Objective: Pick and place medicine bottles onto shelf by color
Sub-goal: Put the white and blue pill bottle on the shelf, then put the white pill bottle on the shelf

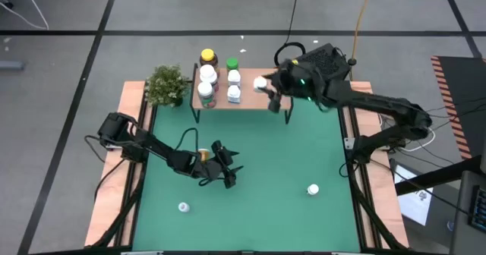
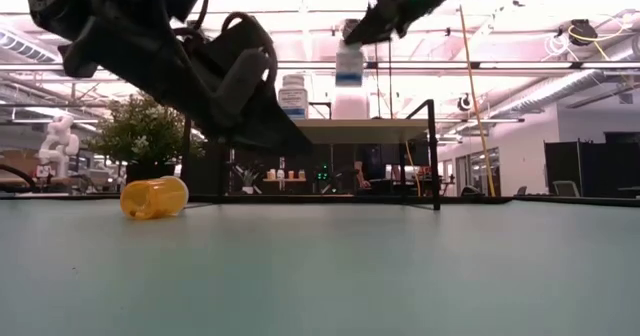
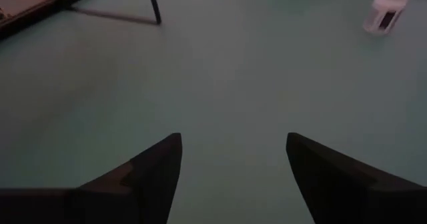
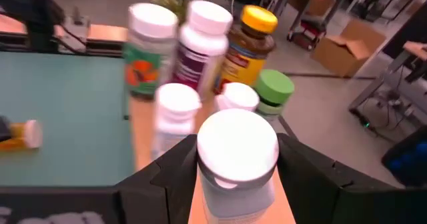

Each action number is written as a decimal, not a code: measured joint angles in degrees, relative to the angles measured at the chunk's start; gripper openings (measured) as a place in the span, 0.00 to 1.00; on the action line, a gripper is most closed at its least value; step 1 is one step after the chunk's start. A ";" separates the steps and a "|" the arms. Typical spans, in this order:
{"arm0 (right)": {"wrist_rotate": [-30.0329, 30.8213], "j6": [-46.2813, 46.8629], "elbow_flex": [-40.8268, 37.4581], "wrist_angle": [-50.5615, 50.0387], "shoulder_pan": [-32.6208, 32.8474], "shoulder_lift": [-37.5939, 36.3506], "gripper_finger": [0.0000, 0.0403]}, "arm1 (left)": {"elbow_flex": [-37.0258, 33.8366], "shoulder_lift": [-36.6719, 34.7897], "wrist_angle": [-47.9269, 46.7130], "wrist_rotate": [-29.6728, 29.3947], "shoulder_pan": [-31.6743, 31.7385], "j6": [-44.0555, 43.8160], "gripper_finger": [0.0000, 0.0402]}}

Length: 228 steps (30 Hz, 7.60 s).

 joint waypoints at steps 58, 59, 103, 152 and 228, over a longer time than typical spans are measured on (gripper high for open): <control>-19.69 -3.06 10.15 1.53 -15.31 13.40 0.63 | -0.29 0.07 1.39 1.90 1.33 -0.01 0.60; -19.46 -2.99 10.15 0.84 -14.48 12.89 0.63 | -0.29 0.05 1.39 1.90 1.33 -0.01 0.60; 23.60 31.55 -38.24 11.90 42.02 -11.98 0.55 | 14.02 -3.96 -28.47 -8.75 -1.60 -13.60 0.60; -3.33 94.39 -38.35 -26.65 83.51 -22.43 0.54 | 41.53 27.26 -3.52 11.39 -5.73 11.97 0.60; 32.27 33.24 -38.35 30.57 65.61 2.40 0.39 | 41.46 27.36 -4.82 10.59 -5.27 9.42 0.60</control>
